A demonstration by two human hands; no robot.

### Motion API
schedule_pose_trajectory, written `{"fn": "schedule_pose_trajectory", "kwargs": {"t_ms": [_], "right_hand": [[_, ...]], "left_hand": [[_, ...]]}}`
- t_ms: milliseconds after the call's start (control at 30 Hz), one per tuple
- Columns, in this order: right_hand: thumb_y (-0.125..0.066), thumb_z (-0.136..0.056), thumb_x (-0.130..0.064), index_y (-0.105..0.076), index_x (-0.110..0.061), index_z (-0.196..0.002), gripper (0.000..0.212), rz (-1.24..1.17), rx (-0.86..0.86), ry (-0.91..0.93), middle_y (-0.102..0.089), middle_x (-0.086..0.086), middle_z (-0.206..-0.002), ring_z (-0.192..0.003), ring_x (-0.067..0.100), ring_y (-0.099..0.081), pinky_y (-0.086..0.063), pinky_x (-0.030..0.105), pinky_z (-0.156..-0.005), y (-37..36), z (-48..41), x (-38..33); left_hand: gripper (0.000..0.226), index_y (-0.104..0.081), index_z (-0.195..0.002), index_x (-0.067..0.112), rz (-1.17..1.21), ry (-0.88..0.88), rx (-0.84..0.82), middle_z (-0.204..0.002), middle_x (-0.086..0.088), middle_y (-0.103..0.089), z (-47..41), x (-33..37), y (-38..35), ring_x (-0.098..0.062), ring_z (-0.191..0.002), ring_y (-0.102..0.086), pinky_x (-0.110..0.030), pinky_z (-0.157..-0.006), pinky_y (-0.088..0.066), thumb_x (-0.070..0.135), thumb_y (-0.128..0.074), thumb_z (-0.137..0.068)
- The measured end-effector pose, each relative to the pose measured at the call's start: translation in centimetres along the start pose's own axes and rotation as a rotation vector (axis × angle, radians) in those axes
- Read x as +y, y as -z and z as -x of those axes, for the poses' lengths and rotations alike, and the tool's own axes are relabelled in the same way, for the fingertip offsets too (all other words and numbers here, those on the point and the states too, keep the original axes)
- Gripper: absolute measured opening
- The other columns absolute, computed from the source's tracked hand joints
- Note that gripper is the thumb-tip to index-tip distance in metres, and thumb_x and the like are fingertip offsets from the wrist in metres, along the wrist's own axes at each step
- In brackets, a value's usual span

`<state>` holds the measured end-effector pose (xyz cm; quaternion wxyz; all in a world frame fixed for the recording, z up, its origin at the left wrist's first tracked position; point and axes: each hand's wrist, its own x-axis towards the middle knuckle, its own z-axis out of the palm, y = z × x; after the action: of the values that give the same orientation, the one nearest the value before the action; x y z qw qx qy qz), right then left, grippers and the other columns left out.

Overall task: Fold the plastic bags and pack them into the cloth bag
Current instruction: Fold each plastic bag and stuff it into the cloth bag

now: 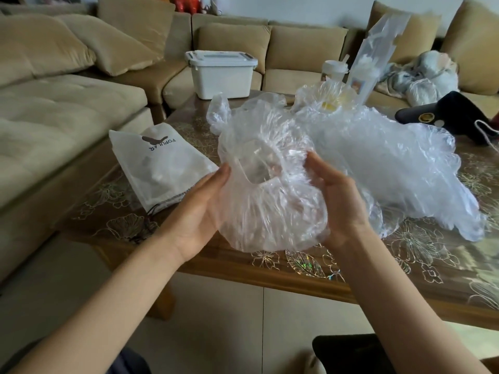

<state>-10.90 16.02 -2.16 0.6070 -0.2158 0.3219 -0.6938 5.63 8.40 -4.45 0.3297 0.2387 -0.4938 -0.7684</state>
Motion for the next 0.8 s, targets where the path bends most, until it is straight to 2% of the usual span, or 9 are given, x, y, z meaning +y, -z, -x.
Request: {"fn": "schedule_pose_trajectory", "kwargs": {"t_ms": [100,167,267,367,400,500,633,700,800], "right_hand": [[-0.050,-0.094,-0.019,-0.062,-0.012,-0.086,0.016,0.188,0.190,0.133,-0.063,0.001,-0.075,-0.067,0.020,-0.060,-0.052,0.031,-0.068,0.5,-1.8,1.3],[-0.051,-0.094,-0.014,-0.060,-0.015,-0.073,0.023,0.434,0.354,0.286,-0.060,-0.005,-0.062,-0.059,0.014,-0.054,-0.049,0.024,-0.057,1.2,-2.6,1.6],[-0.049,-0.092,-0.005,-0.060,-0.017,-0.109,0.024,0.962,0.297,0.471,-0.067,-0.002,-0.094,-0.089,0.015,-0.063,-0.051,0.033,-0.084,2.2,-2.8,1.3],[-0.049,-0.092,-0.014,-0.030,-0.018,-0.144,0.056,1.920,0.123,0.364,-0.053,0.000,-0.132,-0.123,0.018,-0.047,-0.033,0.037,-0.105,4.9,-2.3,1.6],[-0.045,-0.096,-0.022,-0.022,-0.021,-0.148,0.057,2.096,0.118,0.305,-0.042,0.001,-0.145,-0.133,0.020,-0.037,-0.024,0.037,-0.110,6.0,-2.2,1.9],[-0.032,-0.101,-0.038,-0.020,-0.024,-0.149,0.051,2.121,0.125,0.197,-0.026,0.002,-0.154,-0.141,0.021,-0.021,-0.012,0.038,-0.115,8.6,-1.8,2.0],[-0.037,-0.099,-0.037,-0.034,-0.016,-0.144,0.049,2.175,0.351,0.187,-0.035,0.013,-0.149,-0.137,0.029,-0.029,-0.018,0.042,-0.113,12.0,-2.6,-1.4],[-0.048,-0.096,-0.029,-0.044,-0.013,-0.138,0.045,2.146,0.431,0.261,-0.045,0.016,-0.141,-0.131,0.032,-0.038,-0.025,0.043,-0.109,11.4,-2.7,-2.0],[-0.054,-0.091,-0.009,-0.056,-0.009,-0.127,0.036,1.951,0.462,0.590,-0.054,0.012,-0.131,-0.122,0.030,-0.046,-0.033,0.041,-0.103,7.9,-2.7,-0.9]], "left_hand": [[0.032,-0.064,-0.113,0.015,0.089,0.030,0.102,-0.108,-0.004,-0.071,-0.4,-0.1,0.5,-0.018,-0.099,-0.067,-0.032,-0.083,-0.055,0.025,-0.056,-0.084],[0.016,-0.068,-0.098,0.014,-0.003,-0.011,0.304,-0.088,0.000,-0.073,-0.7,-0.4,1.0,-0.013,-0.079,-0.069,-0.026,-0.067,-0.057,0.016,-0.061,-0.084],[0.007,-0.066,-0.089,0.014,-0.210,-0.027,0.510,-0.080,0.000,-0.070,-0.9,-0.7,2.4,-0.013,-0.072,-0.066,-0.026,-0.064,-0.054,0.014,-0.059,-0.091],[0.022,-0.062,-0.113,0.011,-0.436,-0.017,0.560,-0.104,-0.006,-0.067,-1.2,-1.1,3.7,-0.023,-0.097,-0.064,-0.041,-0.091,-0.051,0.015,-0.058,-0.092],[0.030,-0.058,-0.121,0.010,-0.498,-0.012,0.559,-0.109,-0.004,-0.065,-1.2,-1.2,3.9,-0.023,-0.102,-0.062,-0.042,-0.095,-0.048,0.015,-0.058,-0.092],[0.042,-0.049,-0.132,0.015,-0.670,-0.039,0.530,-0.118,0.002,-0.059,-1.0,-1.3,4.3,-0.019,-0.110,-0.057,-0.041,-0.098,-0.046,0.016,-0.059,-0.092],[0.048,-0.044,-0.137,0.016,-0.759,-0.063,0.497,-0.134,-0.003,-0.053,-0.5,-1.0,4.5,-0.020,-0.121,-0.051,-0.043,-0.103,-0.042,0.017,-0.059,-0.091],[0.037,-0.052,-0.128,0.020,-0.705,-0.085,0.480,-0.123,0.001,-0.060,-0.1,-0.9,4.5,-0.009,-0.111,-0.057,-0.032,-0.097,-0.047,0.013,-0.058,-0.092],[0.027,-0.056,-0.099,0.030,-0.592,-0.141,0.386,-0.094,0.017,-0.061,0.4,-0.1,4.0,0.017,-0.077,-0.059,-0.002,-0.068,-0.045,0.004,-0.054,-0.092]]}}
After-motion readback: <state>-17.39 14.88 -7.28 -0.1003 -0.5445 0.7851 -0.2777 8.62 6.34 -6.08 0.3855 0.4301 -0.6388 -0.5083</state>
